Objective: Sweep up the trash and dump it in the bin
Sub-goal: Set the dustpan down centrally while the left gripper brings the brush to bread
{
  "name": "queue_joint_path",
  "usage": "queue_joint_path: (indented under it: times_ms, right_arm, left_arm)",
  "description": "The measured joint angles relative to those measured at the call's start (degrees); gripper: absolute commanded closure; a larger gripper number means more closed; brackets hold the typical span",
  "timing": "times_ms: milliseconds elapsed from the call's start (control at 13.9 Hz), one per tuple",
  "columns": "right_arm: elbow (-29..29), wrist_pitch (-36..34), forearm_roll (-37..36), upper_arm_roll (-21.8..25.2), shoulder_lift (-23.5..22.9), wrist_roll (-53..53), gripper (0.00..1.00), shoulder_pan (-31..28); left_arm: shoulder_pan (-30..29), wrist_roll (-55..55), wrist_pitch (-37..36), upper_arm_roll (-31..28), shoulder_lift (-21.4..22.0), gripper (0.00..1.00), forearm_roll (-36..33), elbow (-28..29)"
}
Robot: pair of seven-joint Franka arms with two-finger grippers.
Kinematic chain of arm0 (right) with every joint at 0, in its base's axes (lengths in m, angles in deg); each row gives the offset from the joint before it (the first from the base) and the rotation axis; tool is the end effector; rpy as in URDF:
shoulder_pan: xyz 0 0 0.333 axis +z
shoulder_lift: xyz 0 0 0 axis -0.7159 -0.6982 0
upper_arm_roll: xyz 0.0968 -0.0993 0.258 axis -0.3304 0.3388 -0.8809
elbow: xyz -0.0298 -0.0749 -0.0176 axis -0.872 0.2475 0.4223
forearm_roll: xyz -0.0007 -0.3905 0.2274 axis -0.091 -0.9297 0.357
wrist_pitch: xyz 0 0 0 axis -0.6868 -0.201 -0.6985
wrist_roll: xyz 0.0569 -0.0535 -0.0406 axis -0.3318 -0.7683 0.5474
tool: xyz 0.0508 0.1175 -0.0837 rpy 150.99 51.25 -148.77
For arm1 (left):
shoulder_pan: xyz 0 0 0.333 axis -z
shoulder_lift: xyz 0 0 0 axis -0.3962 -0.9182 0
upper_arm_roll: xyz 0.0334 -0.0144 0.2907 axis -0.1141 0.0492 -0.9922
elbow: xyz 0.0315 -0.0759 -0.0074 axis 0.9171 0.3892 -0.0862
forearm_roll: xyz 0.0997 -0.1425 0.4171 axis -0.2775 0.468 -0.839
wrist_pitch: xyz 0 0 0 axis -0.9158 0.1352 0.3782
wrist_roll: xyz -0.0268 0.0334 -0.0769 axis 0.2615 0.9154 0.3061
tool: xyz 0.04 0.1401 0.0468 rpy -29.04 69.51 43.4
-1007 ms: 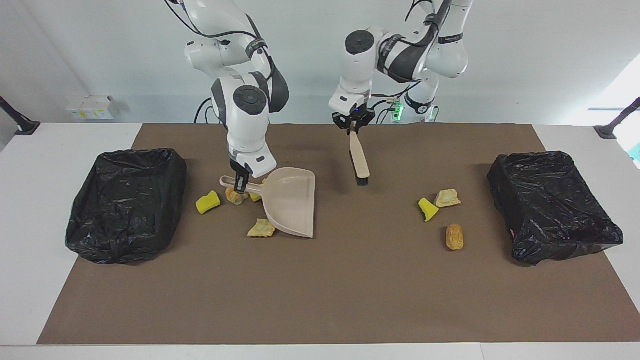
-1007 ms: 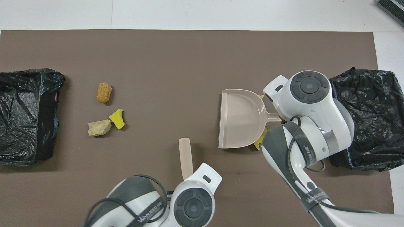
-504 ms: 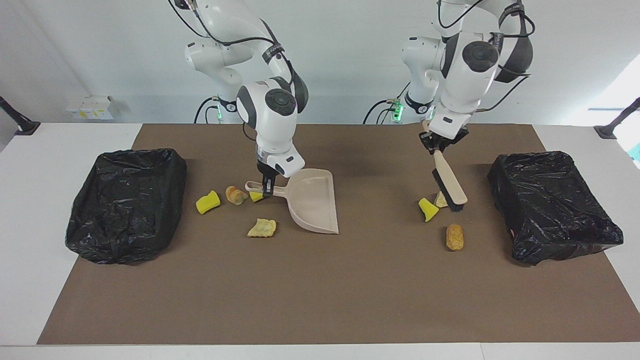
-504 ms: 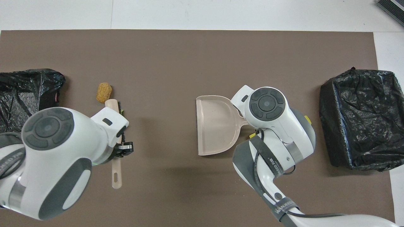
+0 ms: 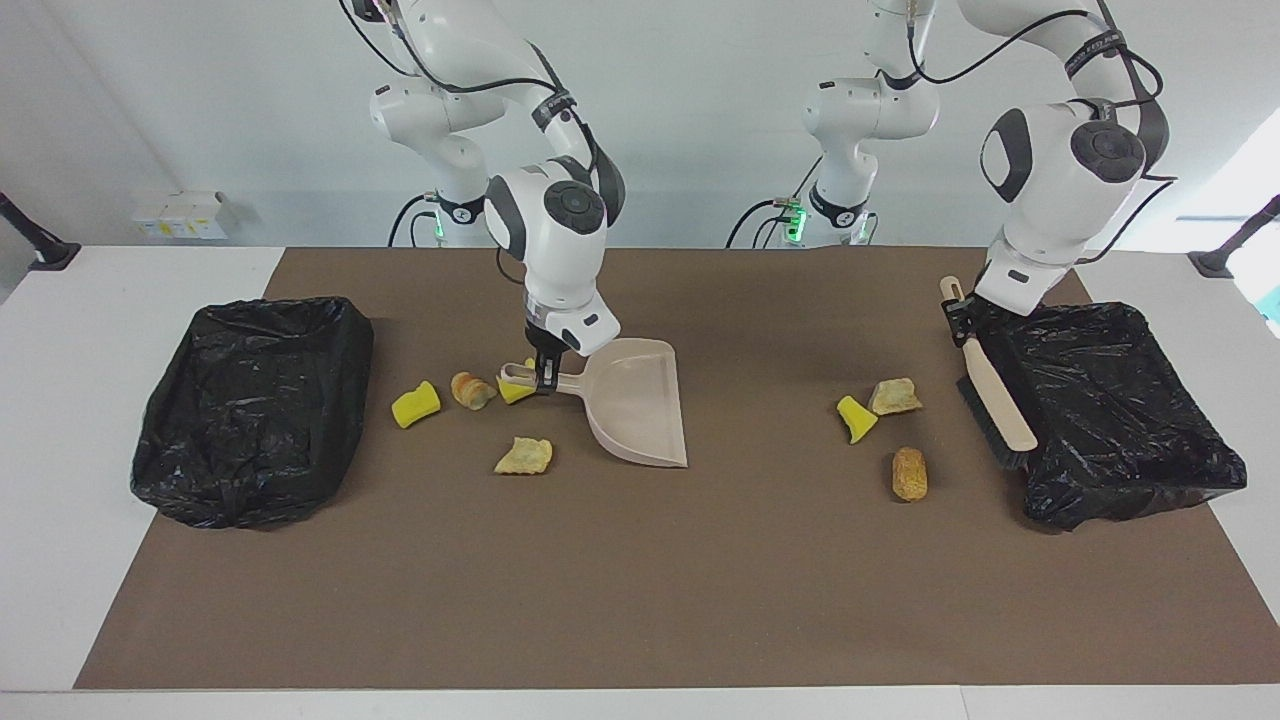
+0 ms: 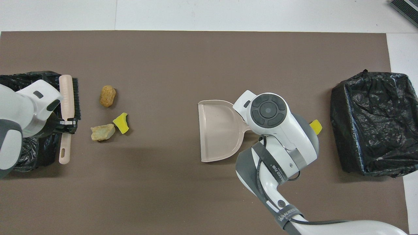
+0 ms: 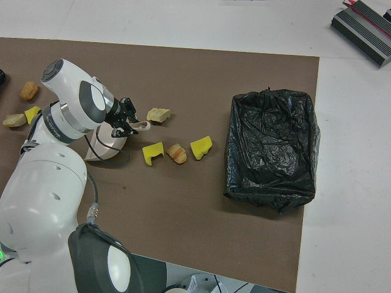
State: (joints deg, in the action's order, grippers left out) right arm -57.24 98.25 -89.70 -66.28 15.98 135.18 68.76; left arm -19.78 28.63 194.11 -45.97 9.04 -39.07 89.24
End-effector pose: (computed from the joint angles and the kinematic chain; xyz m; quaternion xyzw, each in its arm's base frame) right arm 0.5837 0.2606 0.2744 0.6980 0.7077 -0.0643 0.0885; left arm 0.5851 -0.0068 0.3570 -0.9984 -0.0174 0.0418 0.0352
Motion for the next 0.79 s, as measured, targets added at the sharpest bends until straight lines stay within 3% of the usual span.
queue_joint_path:
  times_ms: [216, 504, 791]
  right_arm:
    - [0.00, 0.01, 0.00, 0.00, -0.17, -0.69, 1.00, 0.05]
    - [0.00, 0.01, 0.00, 0.00, -0.36, -0.77, 1.00, 0.05]
    - [0.00, 0.01, 0.00, 0.00, -0.38, -1.30, 1.00, 0.14]
  left_arm:
    - [0.00, -0.01, 4.13, 0.56, -3.40, 1.00, -0.01, 3.58]
    - [0.55, -2.43, 6.58, 1.25, -3.13, 1.00, 0.01, 9.16]
    - [6.57, -9.85, 7.77, 1.91, -2.28, 1.00, 2.29, 9.84]
